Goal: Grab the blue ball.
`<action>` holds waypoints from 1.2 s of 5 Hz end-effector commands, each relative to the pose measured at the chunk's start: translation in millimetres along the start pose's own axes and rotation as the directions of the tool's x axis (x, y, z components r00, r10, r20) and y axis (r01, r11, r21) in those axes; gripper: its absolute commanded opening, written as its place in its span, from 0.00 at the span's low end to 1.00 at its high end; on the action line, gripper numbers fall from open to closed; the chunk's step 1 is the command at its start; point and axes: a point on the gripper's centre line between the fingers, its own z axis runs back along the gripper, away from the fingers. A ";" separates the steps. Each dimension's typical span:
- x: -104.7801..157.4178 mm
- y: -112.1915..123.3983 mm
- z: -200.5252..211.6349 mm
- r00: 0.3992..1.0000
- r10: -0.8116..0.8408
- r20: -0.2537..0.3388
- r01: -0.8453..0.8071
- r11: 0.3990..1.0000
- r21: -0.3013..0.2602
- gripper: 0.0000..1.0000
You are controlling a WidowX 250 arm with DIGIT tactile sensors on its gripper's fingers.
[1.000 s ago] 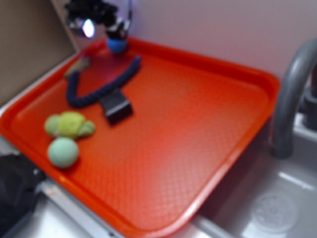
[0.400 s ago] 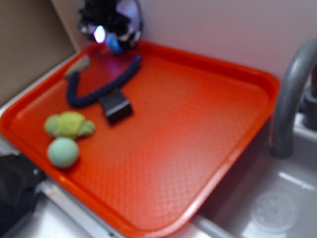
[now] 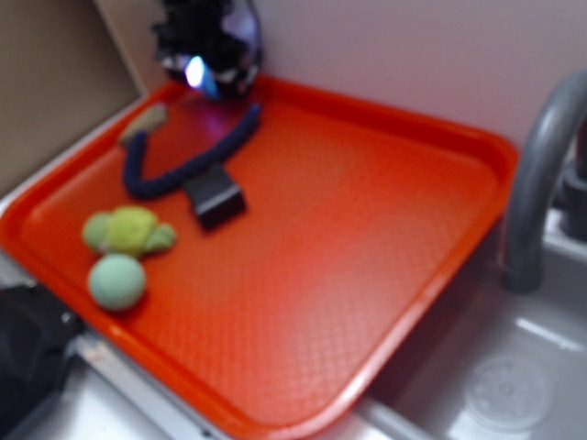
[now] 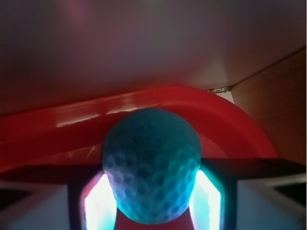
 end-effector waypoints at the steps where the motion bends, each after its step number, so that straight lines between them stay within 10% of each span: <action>1: 13.5 -1.7 11.5 0.999 -0.009 0.054 0.009 1.000 0.012 0.00; 5: -44.4 1.5 114.9 0.996 -0.083 -0.011 0.083 0.996 -0.026 0.00; 6: -83.9 -5.4 170.9 0.967 -0.222 -0.124 0.207 0.971 -0.118 0.00</action>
